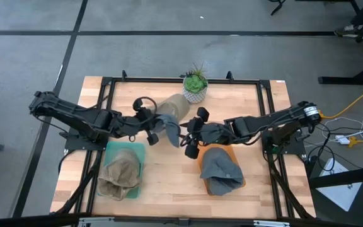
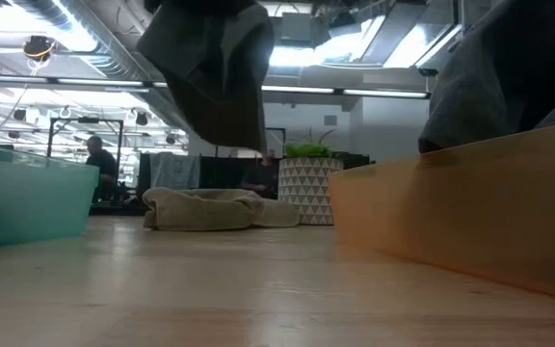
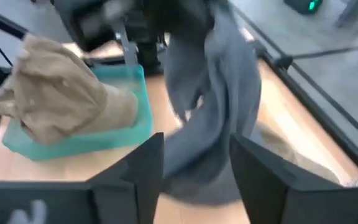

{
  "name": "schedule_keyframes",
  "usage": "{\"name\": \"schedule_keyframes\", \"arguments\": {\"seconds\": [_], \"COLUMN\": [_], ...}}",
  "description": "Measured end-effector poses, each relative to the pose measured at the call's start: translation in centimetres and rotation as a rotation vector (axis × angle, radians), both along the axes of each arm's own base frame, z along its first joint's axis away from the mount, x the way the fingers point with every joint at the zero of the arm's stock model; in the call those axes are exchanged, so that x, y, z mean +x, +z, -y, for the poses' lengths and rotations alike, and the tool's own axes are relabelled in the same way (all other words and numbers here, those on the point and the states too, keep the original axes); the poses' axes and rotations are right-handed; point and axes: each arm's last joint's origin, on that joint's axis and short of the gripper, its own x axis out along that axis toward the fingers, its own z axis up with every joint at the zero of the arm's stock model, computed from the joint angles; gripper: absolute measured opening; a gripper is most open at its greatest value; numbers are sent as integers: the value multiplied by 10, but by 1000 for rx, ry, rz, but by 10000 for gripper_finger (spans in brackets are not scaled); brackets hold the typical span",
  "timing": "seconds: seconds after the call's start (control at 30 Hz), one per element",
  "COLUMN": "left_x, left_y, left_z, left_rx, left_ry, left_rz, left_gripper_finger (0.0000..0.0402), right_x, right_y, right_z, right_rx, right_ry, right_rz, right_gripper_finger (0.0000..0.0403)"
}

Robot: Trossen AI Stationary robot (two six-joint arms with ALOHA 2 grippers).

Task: Pick & Place hat
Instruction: Put the blue cap into the orange bin

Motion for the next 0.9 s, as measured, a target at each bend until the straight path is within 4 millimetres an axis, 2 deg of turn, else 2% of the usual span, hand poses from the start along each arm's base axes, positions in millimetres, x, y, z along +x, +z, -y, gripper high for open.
{"name": "schedule_keyframes", "arguments": {"seconds": [0.17, 0.37, 0.5, 0.67, 0.9], "left_x": [13, 29, 39, 50, 52], "left_y": [-10, -6, -7, -8, -4], "left_z": [3, 4, 7, 10, 10], "left_rx": [0, 14, 30, 23, 21], "left_ry": [13, 16, -3, -25, -24], "left_rz": [-17, -36, -65, -78, -68], "left_gripper_finger": [5, 5, 5, 5, 5], "right_x": [9, 16, 17, 16, 12], "right_y": [4, -2, -3, -3, -12], "right_z": [-3, -3, -3, 0, 1], "right_rx": [-124, -305, -345, -401, -380], "right_ry": [65, 43, 40, -51, -57], "right_rz": [49, 10, -6, -21, -102], "right_gripper_finger": [207, 205, 200, 197, 197]}}
